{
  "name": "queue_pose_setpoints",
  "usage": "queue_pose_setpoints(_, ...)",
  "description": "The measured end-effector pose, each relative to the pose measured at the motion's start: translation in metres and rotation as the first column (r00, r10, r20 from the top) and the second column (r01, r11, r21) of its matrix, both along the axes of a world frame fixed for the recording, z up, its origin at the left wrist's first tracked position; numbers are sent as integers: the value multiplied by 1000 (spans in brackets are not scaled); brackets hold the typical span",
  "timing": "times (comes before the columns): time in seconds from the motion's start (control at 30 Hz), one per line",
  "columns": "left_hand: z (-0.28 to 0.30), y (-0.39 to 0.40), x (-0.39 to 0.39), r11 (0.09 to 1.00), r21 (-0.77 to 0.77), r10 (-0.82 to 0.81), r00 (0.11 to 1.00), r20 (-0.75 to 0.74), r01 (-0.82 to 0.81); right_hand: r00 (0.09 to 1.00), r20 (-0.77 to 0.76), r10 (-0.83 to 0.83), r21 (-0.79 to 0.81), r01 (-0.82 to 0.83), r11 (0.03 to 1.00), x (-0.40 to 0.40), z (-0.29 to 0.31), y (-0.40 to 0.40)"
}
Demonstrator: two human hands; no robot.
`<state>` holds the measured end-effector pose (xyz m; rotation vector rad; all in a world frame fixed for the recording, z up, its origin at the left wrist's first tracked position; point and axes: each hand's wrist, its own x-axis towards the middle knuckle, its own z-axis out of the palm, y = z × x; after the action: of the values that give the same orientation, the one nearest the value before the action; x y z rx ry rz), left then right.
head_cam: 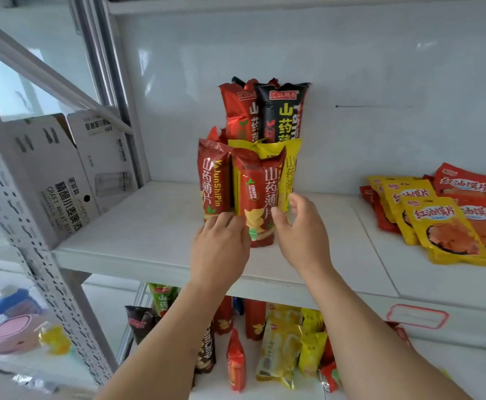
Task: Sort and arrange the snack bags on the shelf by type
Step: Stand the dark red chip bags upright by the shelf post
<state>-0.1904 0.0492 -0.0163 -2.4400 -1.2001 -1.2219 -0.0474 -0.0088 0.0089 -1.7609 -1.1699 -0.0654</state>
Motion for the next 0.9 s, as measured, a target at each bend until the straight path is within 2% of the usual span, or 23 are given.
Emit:
queue_pose_setpoints(0.1, -2, 15, -17, 991, -135, -16, 996, 88, 28, 993, -119, -12, 21, 14, 1000, -16, 0, 17)
queue_pose_setpoints(0.23, -2, 39, -25, 938, -330, -2, 950, 311, 110, 984, -174, -44, 16, 48, 999, -26, 1, 34)
queue_pose_setpoints(0.37, -4, 67, -26, 823, -517, 49, 877, 477, 235, 971, -221, -87, 24, 95, 995, -27, -6, 49)
queue_pose_setpoints(0.47, -3, 85, -28, 743, -573, 47, 826, 561, 346, 966, -239, -98, 47, 112, 993, -26, -14, 60)
queue_pose_setpoints(0.57, -4, 106, -30, 676, -596, 10, 803, 596, 434, 961, -242, -134, 55, 152, 987, -26, -19, 69)
queue_pose_setpoints(0.7, -5, 137, -31, 535, -614, -78, 757, 648, 581, 951, -250, -183, 33, 197, 980, -29, -20, 73)
queue_pose_setpoints(0.83, -8, 161, -32, 402, -664, -174, 765, 620, 630, 945, -243, -218, -32, 217, 976, -35, -21, 79)
queue_pose_setpoints(0.9, -9, 168, -34, 370, -669, -232, 762, 605, 644, 932, -271, -239, -11, 245, 969, -40, -22, 82)
